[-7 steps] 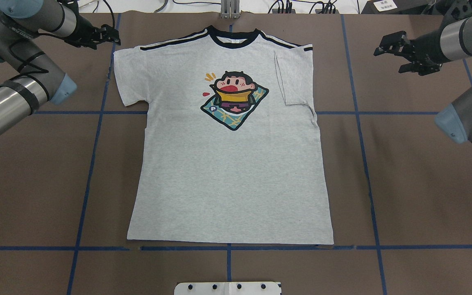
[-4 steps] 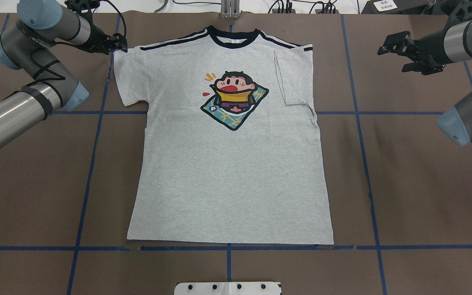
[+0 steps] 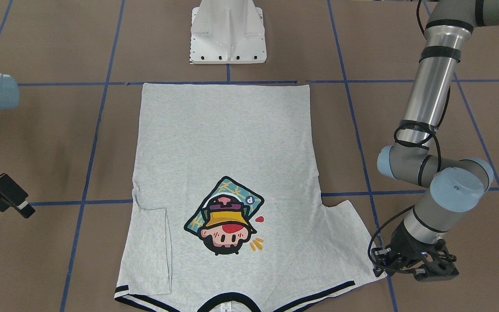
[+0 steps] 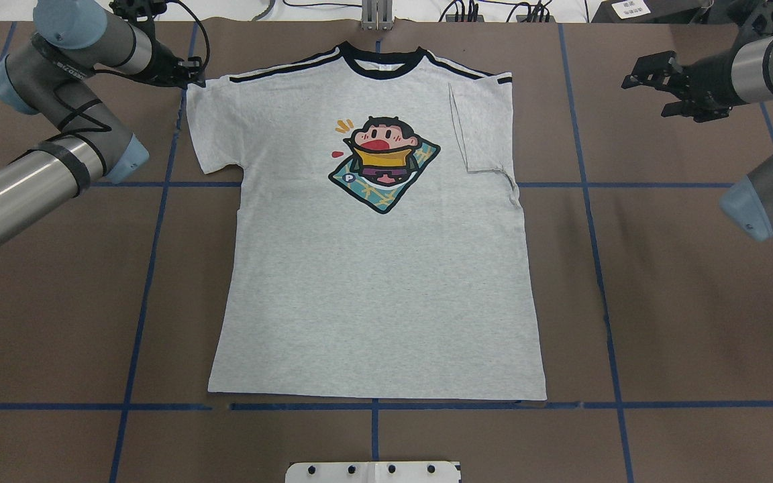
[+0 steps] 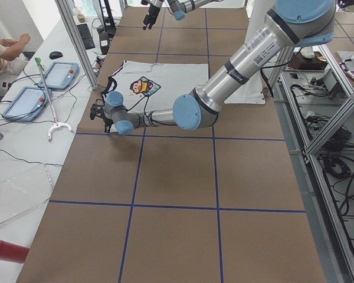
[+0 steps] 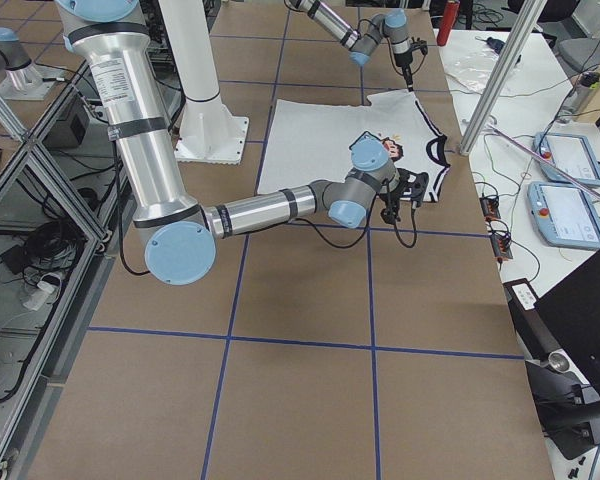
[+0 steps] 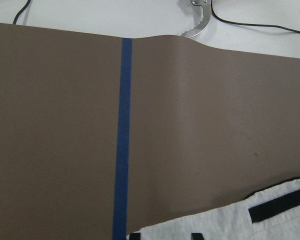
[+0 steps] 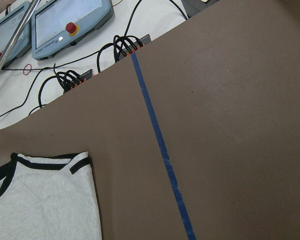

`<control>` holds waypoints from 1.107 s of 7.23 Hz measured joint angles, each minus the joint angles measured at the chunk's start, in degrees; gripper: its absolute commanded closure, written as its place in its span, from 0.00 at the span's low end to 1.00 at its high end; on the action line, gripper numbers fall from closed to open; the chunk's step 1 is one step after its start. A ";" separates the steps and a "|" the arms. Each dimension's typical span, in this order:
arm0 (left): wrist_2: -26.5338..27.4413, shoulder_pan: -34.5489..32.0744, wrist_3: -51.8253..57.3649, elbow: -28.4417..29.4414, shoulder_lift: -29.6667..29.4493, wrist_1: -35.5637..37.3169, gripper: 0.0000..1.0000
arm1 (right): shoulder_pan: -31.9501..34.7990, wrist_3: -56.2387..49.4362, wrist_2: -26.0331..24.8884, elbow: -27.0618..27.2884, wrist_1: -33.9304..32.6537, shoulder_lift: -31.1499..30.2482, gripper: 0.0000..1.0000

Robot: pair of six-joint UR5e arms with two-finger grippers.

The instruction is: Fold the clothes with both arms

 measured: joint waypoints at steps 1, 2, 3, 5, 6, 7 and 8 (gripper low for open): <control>0.38 0.00 0.10 0.31 -0.09 0.00 0.69 | 0.03 0.07 -0.16 0.00 0.02 0.02 0.00; 0.54 0.13 0.14 0.44 -0.23 -0.03 0.77 | 0.14 0.22 -0.23 0.00 0.03 0.10 0.00; 0.60 0.32 0.17 0.48 -0.34 -0.05 0.77 | 0.24 0.48 -0.25 0.04 0.03 0.17 0.00; 0.62 0.63 0.23 0.57 -0.36 -0.06 1.00 | 0.32 0.87 -0.27 0.08 0.02 0.49 0.00; 0.61 0.65 0.27 0.57 -0.36 -0.06 1.00 | 0.36 0.97 -0.27 0.08 -0.02 0.62 0.00; 0.55 0.58 0.28 0.49 -0.71 -0.06 1.00 | 0.48 1.08 -0.27 0.08 -0.04 0.73 0.00; 0.38 0.37 0.26 0.25 -1.29 -0.06 1.00 | 0.61 1.19 -0.27 0.08 -0.05 0.80 0.00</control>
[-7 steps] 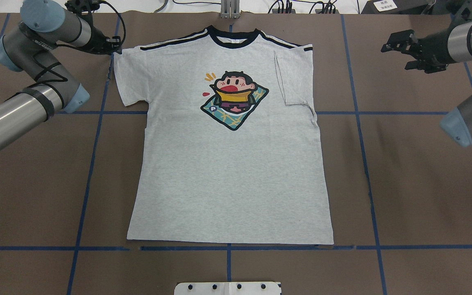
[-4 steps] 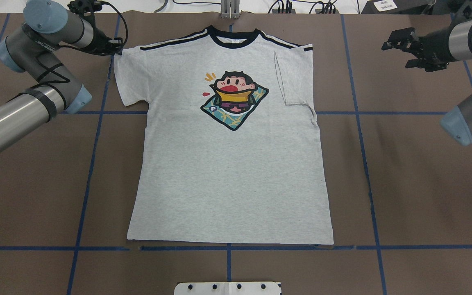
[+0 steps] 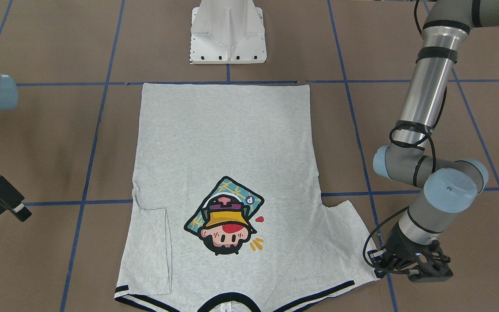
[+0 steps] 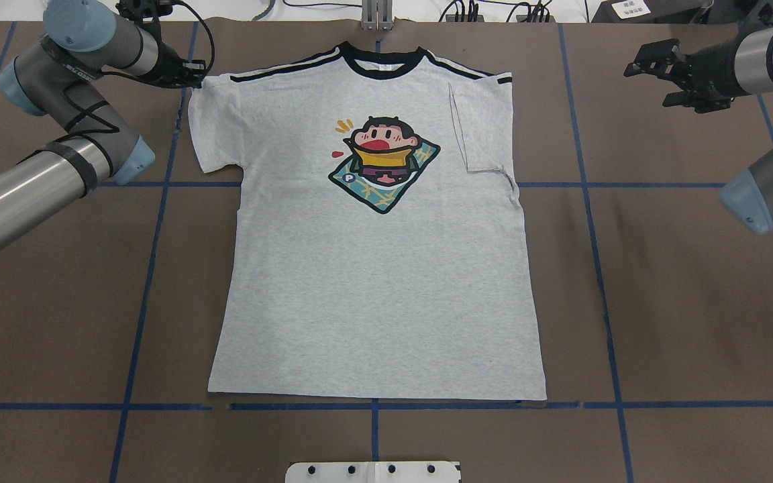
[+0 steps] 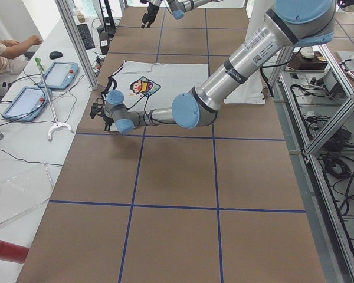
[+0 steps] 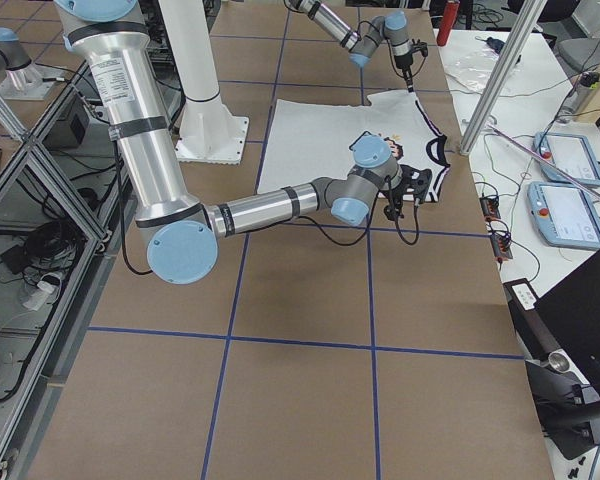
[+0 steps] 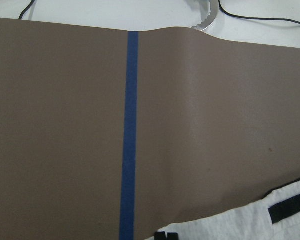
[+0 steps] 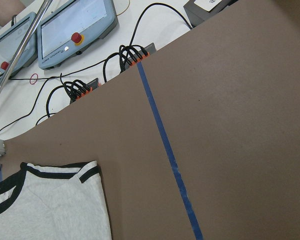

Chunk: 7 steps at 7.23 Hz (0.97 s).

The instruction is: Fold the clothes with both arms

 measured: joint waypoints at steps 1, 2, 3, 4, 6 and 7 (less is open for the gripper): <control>-0.21 -0.31 -0.06 -0.86 -0.42 0.04 1.00 | 0.09 0.04 0.00 0.00 0.00 -0.01 0.00; -0.28 -0.46 -0.31 -2.58 -0.87 0.24 1.00 | 0.12 0.06 0.00 0.00 0.00 -0.06 0.00; -0.18 -0.13 -1.02 -5.16 -1.59 1.53 1.00 | 0.15 0.07 0.00 -0.01 0.00 -0.10 0.00; 0.09 1.17 -2.78 -8.34 -2.38 4.50 1.00 | 0.15 0.07 0.02 -0.05 0.00 -0.10 0.00; 5.08 5.26 -6.07 -11.68 -4.07 8.58 1.00 | 0.43 0.05 0.10 -0.11 -0.08 -0.07 0.00; 8.63 6.63 -6.50 -11.10 -4.54 8.66 1.00 | 0.79 0.01 0.17 -0.15 -0.14 -0.09 0.00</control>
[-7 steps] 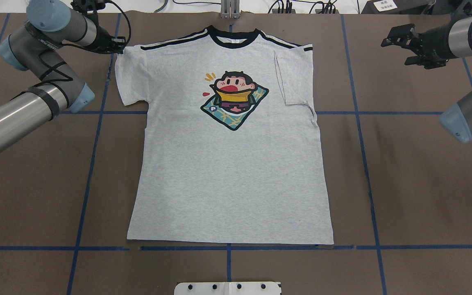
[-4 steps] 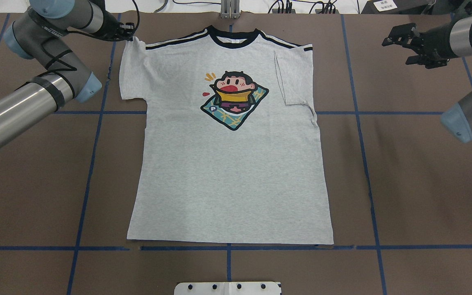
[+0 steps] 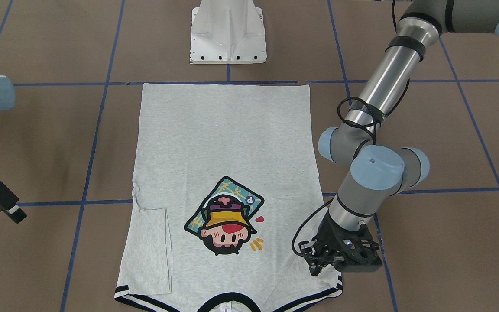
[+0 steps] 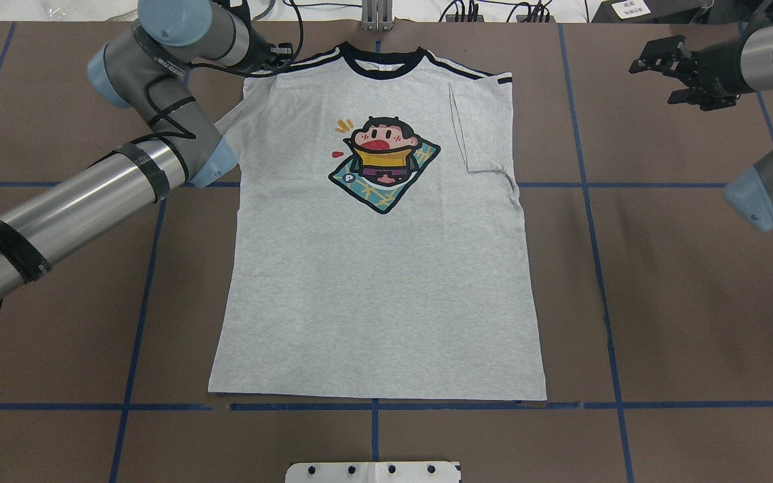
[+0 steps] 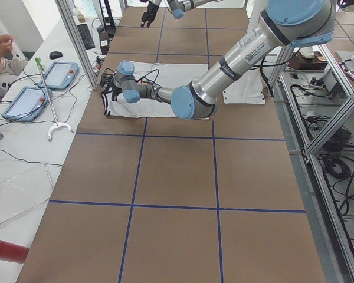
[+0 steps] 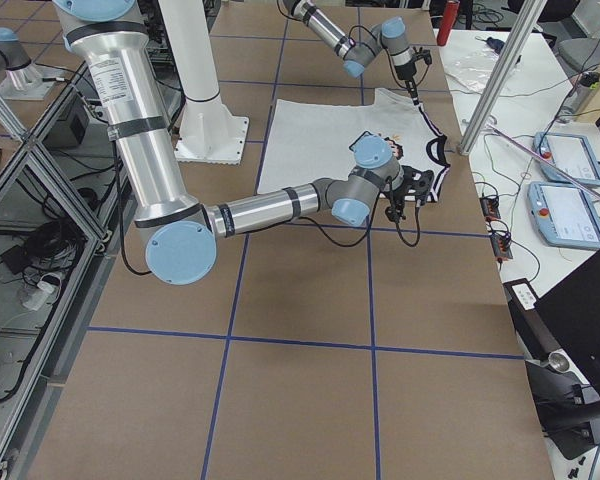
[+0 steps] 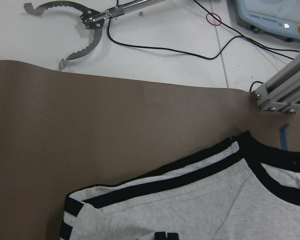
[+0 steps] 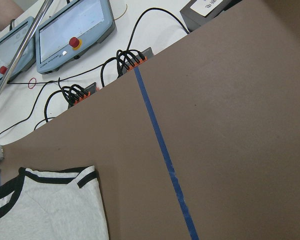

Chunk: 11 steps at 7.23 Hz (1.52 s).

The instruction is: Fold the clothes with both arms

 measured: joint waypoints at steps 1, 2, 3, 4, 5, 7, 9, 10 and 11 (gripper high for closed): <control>2.73 0.65 -0.14 1.94 -0.47 -1.38 1.00 | 0.27 -0.14 0.06 -0.05 -0.09 -0.07 0.00; 4.67 1.01 -0.17 4.12 -1.05 -3.53 1.00 | 0.57 -0.38 0.16 -0.09 -0.21 -0.11 0.00; 5.72 1.29 -0.26 5.55 -1.91 -5.13 1.00 | 0.84 -0.40 0.32 -0.09 -0.27 -0.05 0.00; 6.46 1.69 -0.38 6.57 -2.85 -5.83 1.00 | 0.99 -0.27 0.42 -0.04 -0.27 -0.06 0.00; 7.51 2.37 -0.43 7.51 -3.36 -6.17 0.62 | 1.07 -0.20 0.49 0.12 -0.24 -0.21 0.00; 8.94 3.49 -0.44 8.27 -3.66 -7.10 0.43 | 1.12 -0.11 0.53 0.49 -0.11 -0.52 0.00; 8.21 3.99 -0.50 4.78 -3.18 -7.99 0.39 | 0.67 0.52 0.54 0.90 -0.30 -0.29 0.00; 6.89 4.04 -0.56 -0.50 -0.81 -7.60 0.38 | -0.69 1.51 0.73 1.62 -0.57 -0.30 0.00; 4.82 4.06 -0.58 -8.38 3.73 -5.80 0.31 | -2.86 2.66 1.07 3.11 -1.27 -0.60 0.00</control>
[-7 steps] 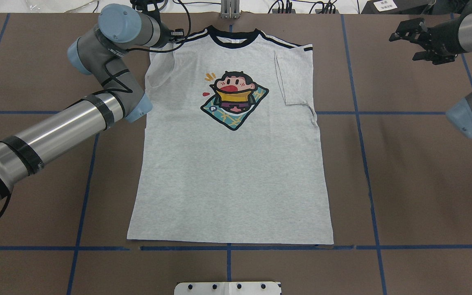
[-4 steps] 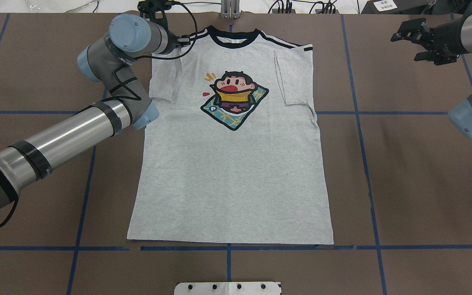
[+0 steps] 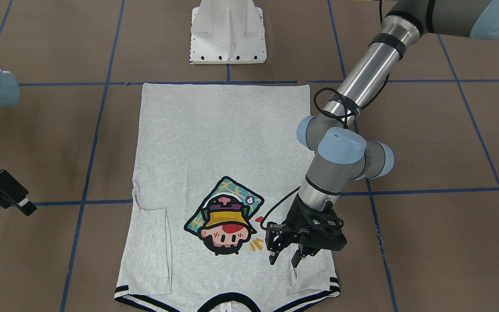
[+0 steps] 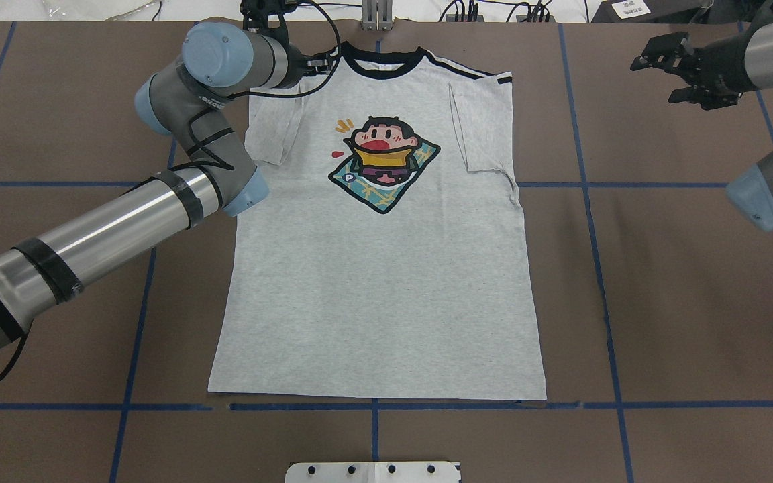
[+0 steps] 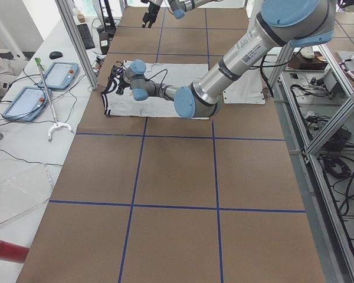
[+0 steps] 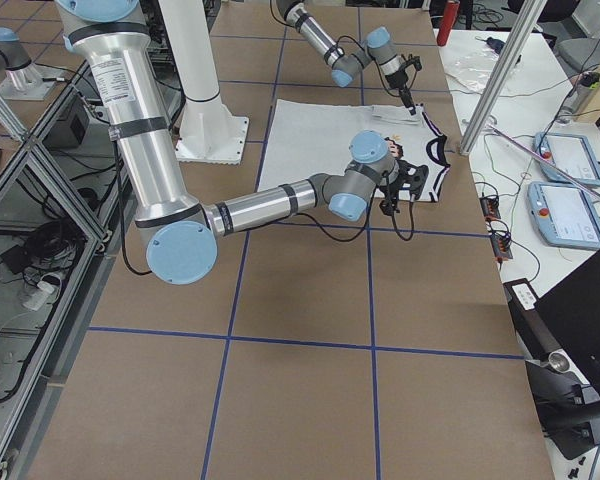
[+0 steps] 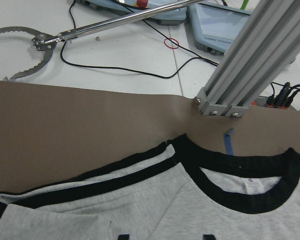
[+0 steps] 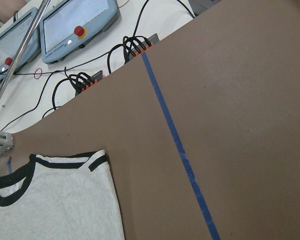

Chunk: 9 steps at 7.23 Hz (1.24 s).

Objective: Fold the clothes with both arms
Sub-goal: 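Move both grippers to the shirt's hem corners nearest the robot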

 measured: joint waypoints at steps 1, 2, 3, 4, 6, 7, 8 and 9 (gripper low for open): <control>-3.51 0.01 0.02 -8.91 5.13 3.97 0.30 | -3.06 0.93 -0.03 2.69 -1.89 -1.29 0.00; -7.51 0.04 0.01 -17.91 10.40 8.30 0.30 | -7.06 1.49 -0.32 6.76 -5.24 -3.42 0.00; -11.14 0.01 -0.14 -26.38 16.03 11.66 0.27 | -11.30 1.79 -0.83 12.14 -10.45 -5.46 0.00; -14.08 -0.13 -0.67 -33.30 20.98 14.60 0.24 | -15.84 2.00 -2.96 17.71 -16.27 -7.32 0.00; -18.88 -0.24 -5.10 -45.80 30.65 18.30 0.21 | -27.74 7.13 -11.96 26.44 -25.34 -9.54 0.00; -20.84 -0.24 -6.69 -51.37 35.50 18.74 0.20 | -34.51 12.70 -17.12 29.63 -28.88 -10.05 0.01; -21.68 -0.20 -7.30 -55.11 38.97 18.88 0.17 | -41.20 19.38 -22.78 31.67 -31.54 -10.47 0.01; -21.95 -0.17 -7.51 -56.64 40.64 18.92 0.17 | -47.26 25.80 -28.82 32.47 -33.43 -10.81 0.04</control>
